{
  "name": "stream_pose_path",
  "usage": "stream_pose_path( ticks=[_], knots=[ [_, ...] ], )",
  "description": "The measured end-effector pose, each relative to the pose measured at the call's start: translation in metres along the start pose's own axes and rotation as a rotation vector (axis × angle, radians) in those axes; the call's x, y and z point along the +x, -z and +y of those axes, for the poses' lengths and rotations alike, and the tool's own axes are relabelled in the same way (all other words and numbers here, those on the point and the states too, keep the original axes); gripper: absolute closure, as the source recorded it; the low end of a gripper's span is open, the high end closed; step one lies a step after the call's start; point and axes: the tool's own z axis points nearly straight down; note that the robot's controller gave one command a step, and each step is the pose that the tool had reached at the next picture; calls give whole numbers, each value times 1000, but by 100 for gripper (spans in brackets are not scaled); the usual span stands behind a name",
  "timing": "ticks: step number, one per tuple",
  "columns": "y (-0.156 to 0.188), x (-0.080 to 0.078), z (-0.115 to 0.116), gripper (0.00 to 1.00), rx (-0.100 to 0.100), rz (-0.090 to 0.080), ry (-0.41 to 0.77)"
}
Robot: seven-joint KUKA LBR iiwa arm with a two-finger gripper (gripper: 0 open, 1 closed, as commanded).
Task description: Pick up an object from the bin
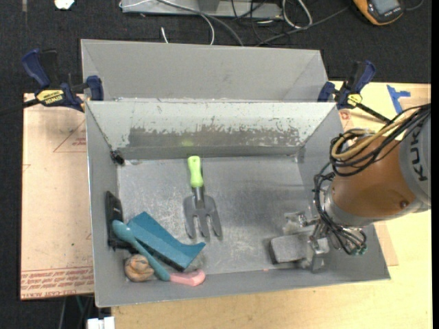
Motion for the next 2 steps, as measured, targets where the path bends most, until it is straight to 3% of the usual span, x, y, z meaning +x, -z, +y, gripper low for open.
stream_pose_path(
  ticks=[2],
  knots=[
    [68,0,1,100,-2,3,-2]
  ],
)
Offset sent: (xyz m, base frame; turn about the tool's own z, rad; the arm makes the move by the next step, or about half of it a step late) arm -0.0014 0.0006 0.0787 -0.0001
